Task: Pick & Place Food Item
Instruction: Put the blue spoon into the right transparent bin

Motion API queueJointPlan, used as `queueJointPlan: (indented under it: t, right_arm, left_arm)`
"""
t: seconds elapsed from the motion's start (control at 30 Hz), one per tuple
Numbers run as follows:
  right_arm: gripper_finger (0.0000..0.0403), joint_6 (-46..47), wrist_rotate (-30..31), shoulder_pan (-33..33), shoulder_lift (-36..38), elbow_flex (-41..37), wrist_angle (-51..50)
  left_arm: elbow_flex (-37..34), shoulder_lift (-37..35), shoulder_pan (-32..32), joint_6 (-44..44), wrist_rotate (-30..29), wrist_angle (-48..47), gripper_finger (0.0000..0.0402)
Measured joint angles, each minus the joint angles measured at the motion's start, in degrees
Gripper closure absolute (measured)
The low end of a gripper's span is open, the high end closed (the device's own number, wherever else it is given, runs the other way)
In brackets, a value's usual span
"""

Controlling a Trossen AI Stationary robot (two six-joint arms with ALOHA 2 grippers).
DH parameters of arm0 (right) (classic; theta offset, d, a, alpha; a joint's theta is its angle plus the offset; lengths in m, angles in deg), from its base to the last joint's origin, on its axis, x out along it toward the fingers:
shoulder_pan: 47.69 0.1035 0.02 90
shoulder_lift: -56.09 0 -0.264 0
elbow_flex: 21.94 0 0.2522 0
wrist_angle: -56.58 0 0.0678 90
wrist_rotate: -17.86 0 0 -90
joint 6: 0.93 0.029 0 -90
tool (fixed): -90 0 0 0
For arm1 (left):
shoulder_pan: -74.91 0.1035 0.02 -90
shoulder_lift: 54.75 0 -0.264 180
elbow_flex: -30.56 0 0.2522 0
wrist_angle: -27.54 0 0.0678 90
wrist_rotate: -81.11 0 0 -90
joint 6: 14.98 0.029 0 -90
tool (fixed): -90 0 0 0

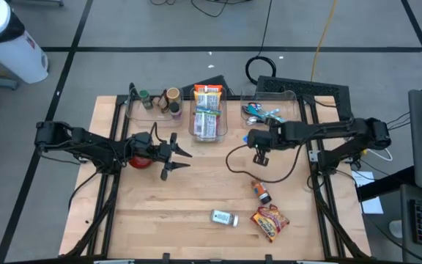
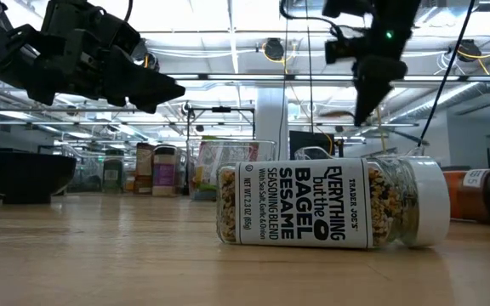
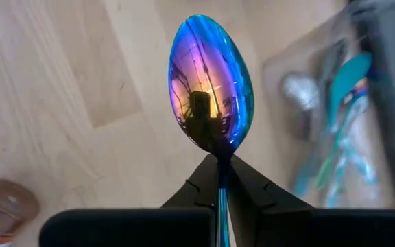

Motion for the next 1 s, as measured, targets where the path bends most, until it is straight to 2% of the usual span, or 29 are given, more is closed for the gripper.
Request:
queueJointPlan:
  t: [0.27, 0.6, 0.8, 1.0]
  right_arm:
    - [0.0402, -12.0, 1.1, -9.3, 0.0, 8.5, -1.3]
    - [0.0402, -30.5, 0.6, -26.5, 0.0, 9.5, 2.1]
    - [0.0402, -35.1, -10.8, -34.0, 0.0, 9.5, 12.1]
    - [0.0402, -37.7, -11.3, -37.6, -4.4, 9.5, 14.9]
  left_arm:
    - [0.0, 0.0, 0.0, 0.0, 0.0, 0.0, 0.0231]
    - [0.0, 0.0, 0.0, 0.6, 0.0, 0.0, 0.0231]
    - [0.0, 0.0, 0.0, 1.5, 0.0, 0.0, 0.0231]
    - [0.0, 0.0, 0.0, 1.5, 0.0, 0.0, 0.0231]
